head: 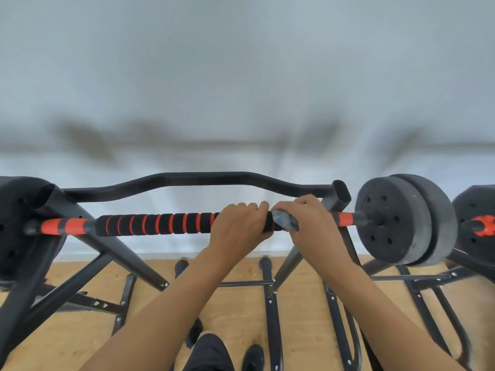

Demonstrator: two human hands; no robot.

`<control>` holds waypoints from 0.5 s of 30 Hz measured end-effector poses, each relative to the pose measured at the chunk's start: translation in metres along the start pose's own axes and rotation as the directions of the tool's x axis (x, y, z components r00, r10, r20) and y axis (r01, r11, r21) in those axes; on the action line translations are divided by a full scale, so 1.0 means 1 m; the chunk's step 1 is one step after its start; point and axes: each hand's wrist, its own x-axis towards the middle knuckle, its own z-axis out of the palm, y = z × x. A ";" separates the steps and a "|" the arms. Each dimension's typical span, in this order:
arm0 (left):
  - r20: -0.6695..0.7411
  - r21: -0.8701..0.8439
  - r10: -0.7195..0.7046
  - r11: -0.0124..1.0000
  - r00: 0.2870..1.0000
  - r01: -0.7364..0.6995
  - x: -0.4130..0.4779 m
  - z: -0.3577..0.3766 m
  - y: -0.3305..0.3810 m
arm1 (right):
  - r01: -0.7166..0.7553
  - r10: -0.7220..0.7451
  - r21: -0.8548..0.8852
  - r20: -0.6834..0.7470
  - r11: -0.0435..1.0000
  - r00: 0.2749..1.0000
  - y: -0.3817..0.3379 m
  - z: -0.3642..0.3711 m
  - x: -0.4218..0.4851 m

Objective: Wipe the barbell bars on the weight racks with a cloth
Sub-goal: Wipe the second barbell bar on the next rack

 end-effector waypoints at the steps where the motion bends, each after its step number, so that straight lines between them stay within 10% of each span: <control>1: 0.040 -0.004 -0.008 1.000 0.999 0.008 0.004 -0.002 -0.001 | -0.001 0.003 0.087 -0.030 0.996 1.000 0.000 0.004 -0.008; 5: 0.426 -0.151 -0.041 0.982 0.904 0.115 0.021 -0.014 -0.006 | 0.062 -0.036 0.177 -0.148 0.982 0.988 0.005 0.007 -0.035; 11: 0.829 -0.452 0.177 0.771 0.530 0.449 0.056 -0.021 -0.034 | 0.075 -0.066 0.140 -0.069 0.987 0.995 0.009 -0.002 -0.051; 15: 0.817 -0.472 0.186 0.759 0.546 0.448 0.057 -0.020 -0.035 | 0.050 -0.040 0.179 -0.057 0.982 0.998 0.009 -0.023 -0.046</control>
